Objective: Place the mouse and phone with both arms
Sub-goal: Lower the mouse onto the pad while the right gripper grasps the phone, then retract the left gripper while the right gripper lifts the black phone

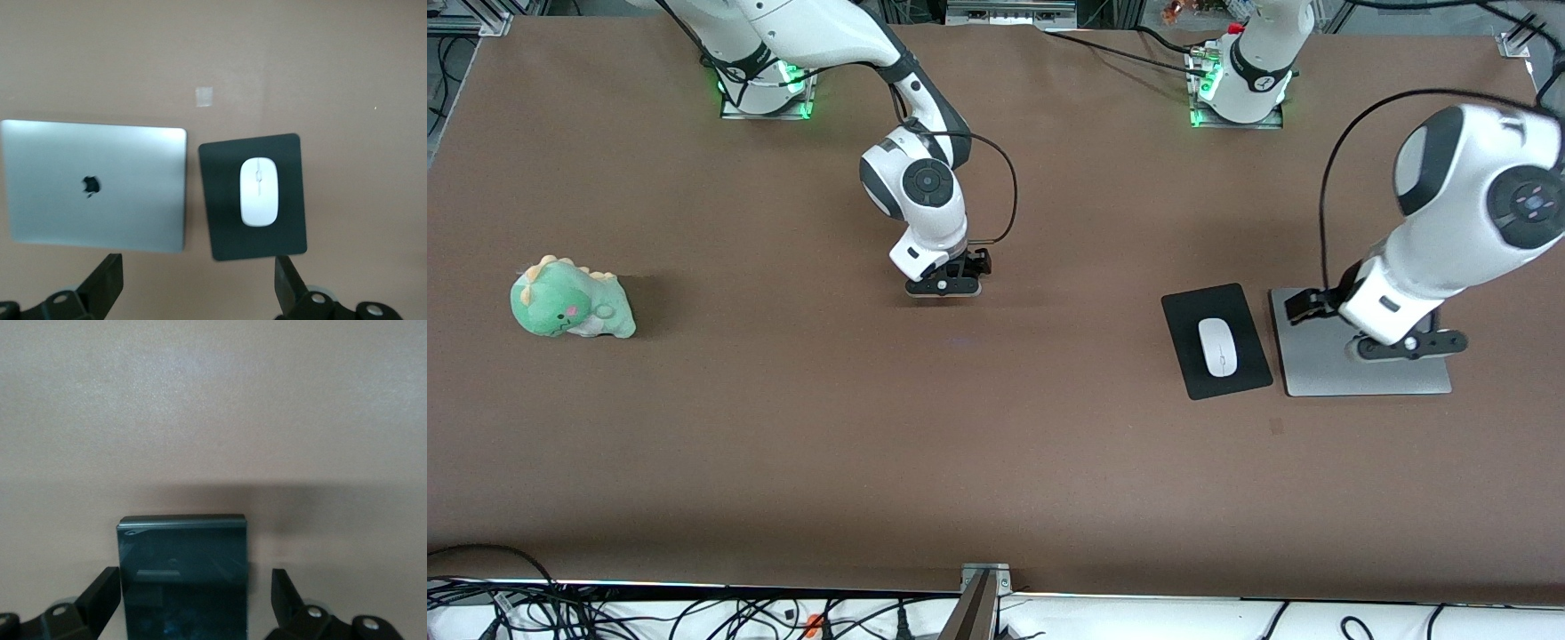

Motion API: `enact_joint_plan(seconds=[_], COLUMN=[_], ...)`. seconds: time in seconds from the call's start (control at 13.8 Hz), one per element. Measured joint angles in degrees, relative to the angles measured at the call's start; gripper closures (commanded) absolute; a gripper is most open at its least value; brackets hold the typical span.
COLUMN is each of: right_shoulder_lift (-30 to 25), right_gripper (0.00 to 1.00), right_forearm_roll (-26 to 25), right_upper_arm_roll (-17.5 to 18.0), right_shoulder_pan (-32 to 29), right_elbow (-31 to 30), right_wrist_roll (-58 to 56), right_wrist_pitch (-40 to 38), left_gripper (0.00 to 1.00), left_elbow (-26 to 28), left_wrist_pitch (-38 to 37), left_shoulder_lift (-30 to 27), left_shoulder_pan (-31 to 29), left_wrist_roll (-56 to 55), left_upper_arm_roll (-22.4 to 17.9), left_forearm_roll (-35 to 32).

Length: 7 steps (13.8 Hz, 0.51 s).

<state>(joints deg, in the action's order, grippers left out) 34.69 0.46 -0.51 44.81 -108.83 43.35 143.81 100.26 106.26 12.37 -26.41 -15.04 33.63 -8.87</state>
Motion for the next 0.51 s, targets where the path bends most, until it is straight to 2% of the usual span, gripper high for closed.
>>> enact_joint_plan(seconds=[0.15, 0.36, 0.51], right_shoulder_lift=[0.4, 1.6, 1.8], right_gripper=[0.0, 0.02, 0.18], right_forearm_roll=[-0.5, -0.7, -0.9], right_upper_arm_roll=[-0.1, -0.4, -0.6], right_shoulder_pan=[0.6, 1.3, 1.5], right_elbow=[0.0, -0.1, -0.1], right_wrist_roll=[1.0, 1.5, 1.6], right_wrist_pitch=[0.5, 2.0, 2.3], left_gripper=[0.0, 0.0, 0.0], left_elbow=[-2.5, -8.5, -10.3], left_wrist_pitch=[-5.5, -11.9, -12.9], left_shoulder_lift=[-3.2, -5.0, -5.5], left_shoulder_pan=[-1.0, -1.0, -1.0], left_wrist_roll=[2.4, 3.2, 3.9], left_upper_arm_roll=[0.0, 0.1, 0.1], left_forearm_roll=[1.1, 1.3, 2.4])
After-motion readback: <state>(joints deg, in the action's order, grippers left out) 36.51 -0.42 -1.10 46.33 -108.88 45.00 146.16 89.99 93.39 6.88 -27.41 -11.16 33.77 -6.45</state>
